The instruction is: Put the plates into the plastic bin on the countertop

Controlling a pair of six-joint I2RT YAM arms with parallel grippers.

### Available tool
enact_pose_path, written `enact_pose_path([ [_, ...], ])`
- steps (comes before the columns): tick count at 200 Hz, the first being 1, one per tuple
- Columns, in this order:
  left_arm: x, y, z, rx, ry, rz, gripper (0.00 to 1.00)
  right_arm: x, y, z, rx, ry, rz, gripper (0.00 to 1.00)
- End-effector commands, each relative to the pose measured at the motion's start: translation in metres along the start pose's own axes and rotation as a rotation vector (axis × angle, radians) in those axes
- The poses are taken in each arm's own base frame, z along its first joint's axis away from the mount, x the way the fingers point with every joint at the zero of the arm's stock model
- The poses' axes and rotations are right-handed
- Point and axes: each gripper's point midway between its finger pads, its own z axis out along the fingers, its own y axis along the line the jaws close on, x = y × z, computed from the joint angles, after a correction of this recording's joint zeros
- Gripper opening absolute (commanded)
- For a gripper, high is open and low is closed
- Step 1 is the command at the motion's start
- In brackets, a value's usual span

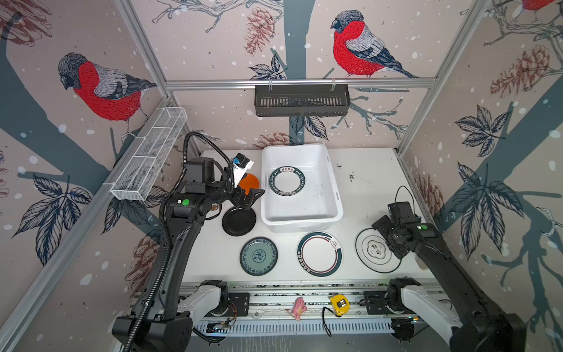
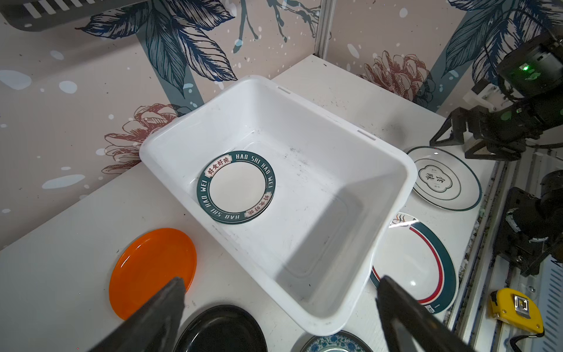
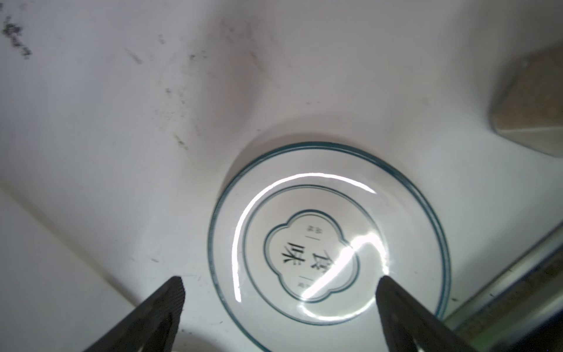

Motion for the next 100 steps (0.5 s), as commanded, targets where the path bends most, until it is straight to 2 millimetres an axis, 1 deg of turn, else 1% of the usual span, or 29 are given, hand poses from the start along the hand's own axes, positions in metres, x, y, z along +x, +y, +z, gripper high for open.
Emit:
enact_pose_path([
  [1,-0.009,-0.003,0.002,0.032,-0.035,0.058,0.97,0.016,-0.031,0.002,0.087,0.065,-0.023,0.99],
  [29,-0.005,-0.002,0.007,0.044,-0.026,0.066,0.97,0.024,-0.036,0.000,0.103,0.106,0.006,0.99],
  [44,-0.006,-0.002,0.008,0.049,-0.029,0.075,0.97,0.028,-0.039,0.000,0.123,0.130,0.017,0.99],
  [70,-0.010,-0.001,0.011,0.059,-0.039,0.081,0.97,0.036,-0.045,0.005,0.167,0.177,0.047,0.99],
  [100,-0.015,0.001,0.014,0.059,-0.046,0.096,0.97,0.055,-0.051,0.017,0.205,0.252,0.074,0.99],
])
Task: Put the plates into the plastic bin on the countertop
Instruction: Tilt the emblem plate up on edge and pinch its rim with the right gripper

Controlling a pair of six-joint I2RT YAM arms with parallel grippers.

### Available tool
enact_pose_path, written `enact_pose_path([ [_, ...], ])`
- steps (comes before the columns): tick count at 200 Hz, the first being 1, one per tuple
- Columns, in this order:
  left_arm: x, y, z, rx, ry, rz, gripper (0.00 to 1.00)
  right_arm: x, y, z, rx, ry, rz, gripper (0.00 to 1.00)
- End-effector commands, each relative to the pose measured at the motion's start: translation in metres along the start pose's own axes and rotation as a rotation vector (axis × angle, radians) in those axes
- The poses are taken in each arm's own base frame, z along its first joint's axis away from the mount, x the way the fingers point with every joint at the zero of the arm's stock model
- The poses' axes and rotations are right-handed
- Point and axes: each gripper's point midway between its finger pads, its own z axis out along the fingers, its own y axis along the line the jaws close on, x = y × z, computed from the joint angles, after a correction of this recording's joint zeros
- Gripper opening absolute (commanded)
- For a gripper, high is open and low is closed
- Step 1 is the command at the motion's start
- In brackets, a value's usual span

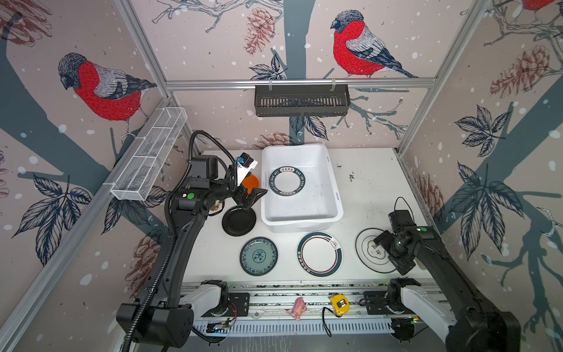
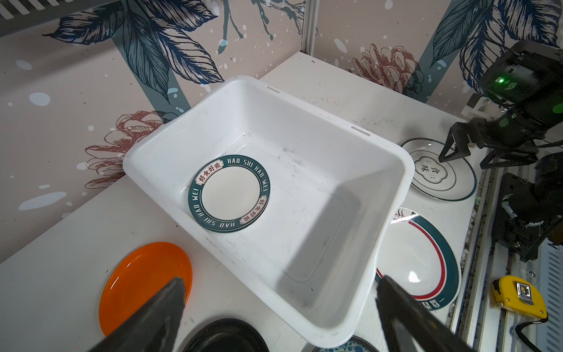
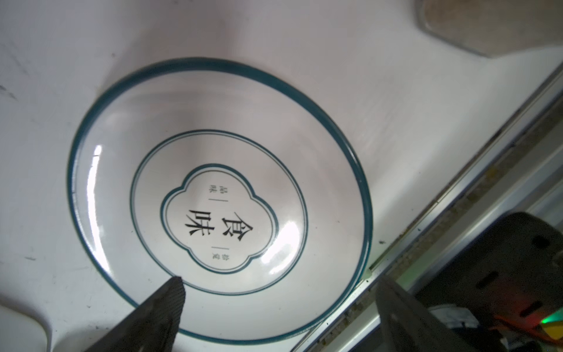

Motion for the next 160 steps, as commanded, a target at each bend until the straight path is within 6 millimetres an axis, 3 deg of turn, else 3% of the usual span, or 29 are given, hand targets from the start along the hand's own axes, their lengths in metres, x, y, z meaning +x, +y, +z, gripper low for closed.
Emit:
enact_pose_path([
  [1,-0.013,0.000,0.000,0.007,-0.040,0.052,0.97,0.016,-0.008,0.009,0.039,0.070,0.040,0.99],
  [79,-0.017,-0.001,0.000,0.012,-0.048,0.055,0.97,0.030,-0.007,0.024,0.021,0.094,0.059,0.99],
  [160,-0.016,-0.002,0.000,0.011,-0.048,0.047,0.97,0.025,0.026,0.025,-0.156,0.063,0.058,0.98],
])
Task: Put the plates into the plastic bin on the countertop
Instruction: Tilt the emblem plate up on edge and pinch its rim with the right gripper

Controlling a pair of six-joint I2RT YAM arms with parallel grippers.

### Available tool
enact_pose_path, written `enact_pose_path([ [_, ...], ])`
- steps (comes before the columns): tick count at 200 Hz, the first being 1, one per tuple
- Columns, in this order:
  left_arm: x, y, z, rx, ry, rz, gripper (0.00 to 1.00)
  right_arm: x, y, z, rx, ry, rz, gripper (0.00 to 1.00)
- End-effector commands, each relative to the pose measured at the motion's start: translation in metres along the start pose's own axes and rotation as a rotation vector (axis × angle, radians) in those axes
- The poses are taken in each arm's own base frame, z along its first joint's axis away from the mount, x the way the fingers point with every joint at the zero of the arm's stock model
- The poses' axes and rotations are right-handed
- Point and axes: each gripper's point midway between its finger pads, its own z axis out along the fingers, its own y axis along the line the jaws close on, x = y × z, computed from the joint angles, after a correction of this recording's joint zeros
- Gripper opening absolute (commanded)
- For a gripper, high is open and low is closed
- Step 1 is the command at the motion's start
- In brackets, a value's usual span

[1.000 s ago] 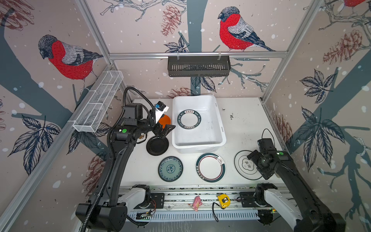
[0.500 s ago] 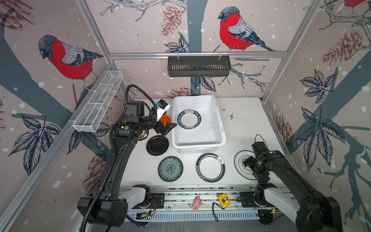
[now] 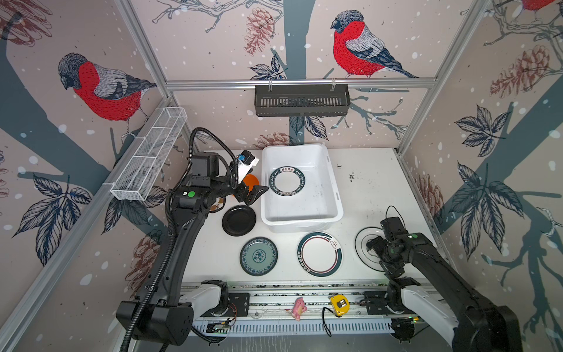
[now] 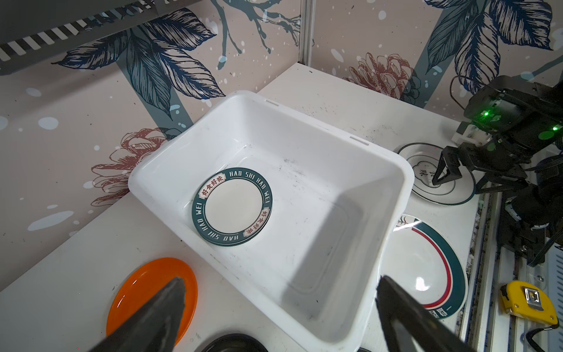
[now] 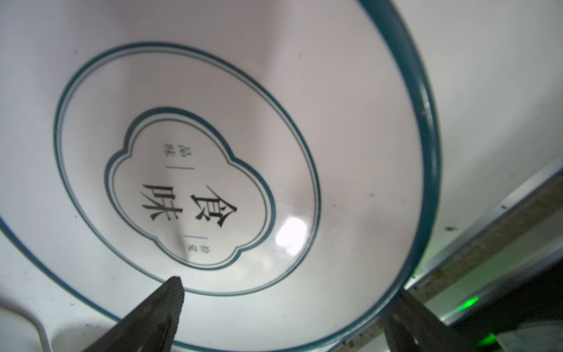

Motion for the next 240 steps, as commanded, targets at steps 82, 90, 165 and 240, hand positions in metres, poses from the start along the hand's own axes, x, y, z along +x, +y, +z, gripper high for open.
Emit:
enact_pose_path([
  [82,0.001,0.001,0.007,0.016,-0.011,0.000,0.97,-0.006,0.056,0.003,-0.317,-0.056,-0.034,0.89],
  [90,0.002,0.002,0.007,0.013,-0.008,-0.001,0.97,-0.007,0.059,0.004,-0.345,-0.061,-0.032,0.87],
  [165,0.004,0.007,0.012,0.001,0.002,-0.008,0.97,-0.012,0.061,0.017,-0.471,-0.103,0.024,0.78],
  [240,0.002,0.009,0.015,0.003,-0.009,-0.022,0.97,-0.026,0.053,0.028,-0.485,-0.147,0.105,0.70],
])
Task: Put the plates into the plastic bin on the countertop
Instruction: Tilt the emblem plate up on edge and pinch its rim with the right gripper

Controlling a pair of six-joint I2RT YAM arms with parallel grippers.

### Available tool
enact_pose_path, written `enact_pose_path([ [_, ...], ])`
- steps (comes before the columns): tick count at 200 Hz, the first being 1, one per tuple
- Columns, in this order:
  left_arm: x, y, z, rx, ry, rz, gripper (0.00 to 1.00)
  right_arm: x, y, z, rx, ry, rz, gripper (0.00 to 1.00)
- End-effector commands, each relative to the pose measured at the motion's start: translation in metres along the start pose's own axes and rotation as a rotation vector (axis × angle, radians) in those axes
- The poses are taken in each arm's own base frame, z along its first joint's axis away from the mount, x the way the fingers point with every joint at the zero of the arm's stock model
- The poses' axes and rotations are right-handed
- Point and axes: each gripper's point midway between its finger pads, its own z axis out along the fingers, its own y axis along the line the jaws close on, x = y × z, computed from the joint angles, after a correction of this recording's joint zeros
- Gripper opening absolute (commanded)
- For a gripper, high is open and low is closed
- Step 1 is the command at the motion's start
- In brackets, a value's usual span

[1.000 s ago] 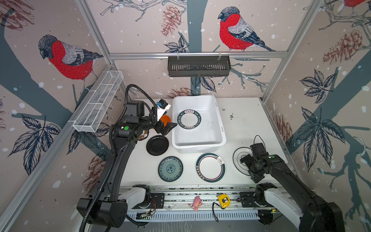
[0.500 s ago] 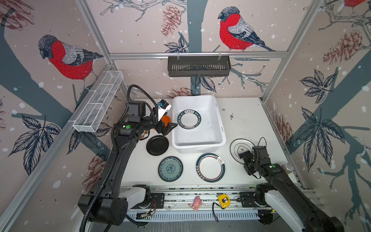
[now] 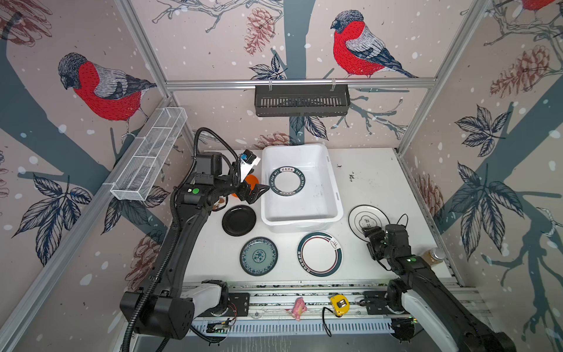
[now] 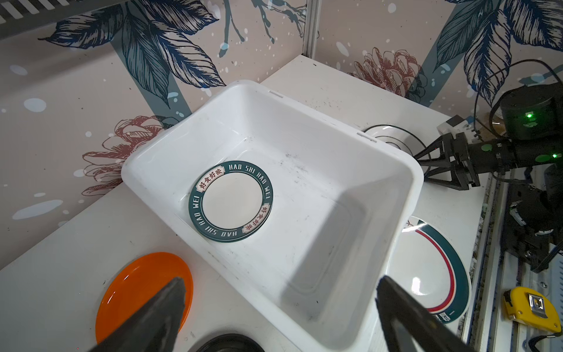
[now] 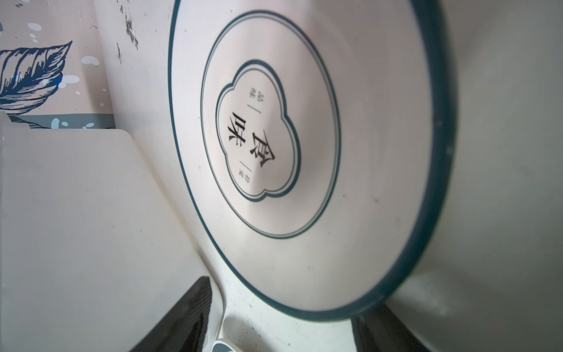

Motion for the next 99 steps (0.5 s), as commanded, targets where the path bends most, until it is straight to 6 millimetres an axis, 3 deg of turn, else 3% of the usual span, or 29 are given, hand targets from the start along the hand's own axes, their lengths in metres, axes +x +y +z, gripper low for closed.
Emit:
enact_pose_path([
  [1,-0.0077,0.0006,0.0004,0.003,-0.032,0.018,0.97,-0.0018,-0.0365,0.0007,0.127,-0.027,0.050,0.70],
  [99,0.0000,0.0006,0.0046,0.002,-0.020,0.017,0.97,-0.0097,-0.0391,0.0088,0.084,-0.049,0.085,0.47],
])
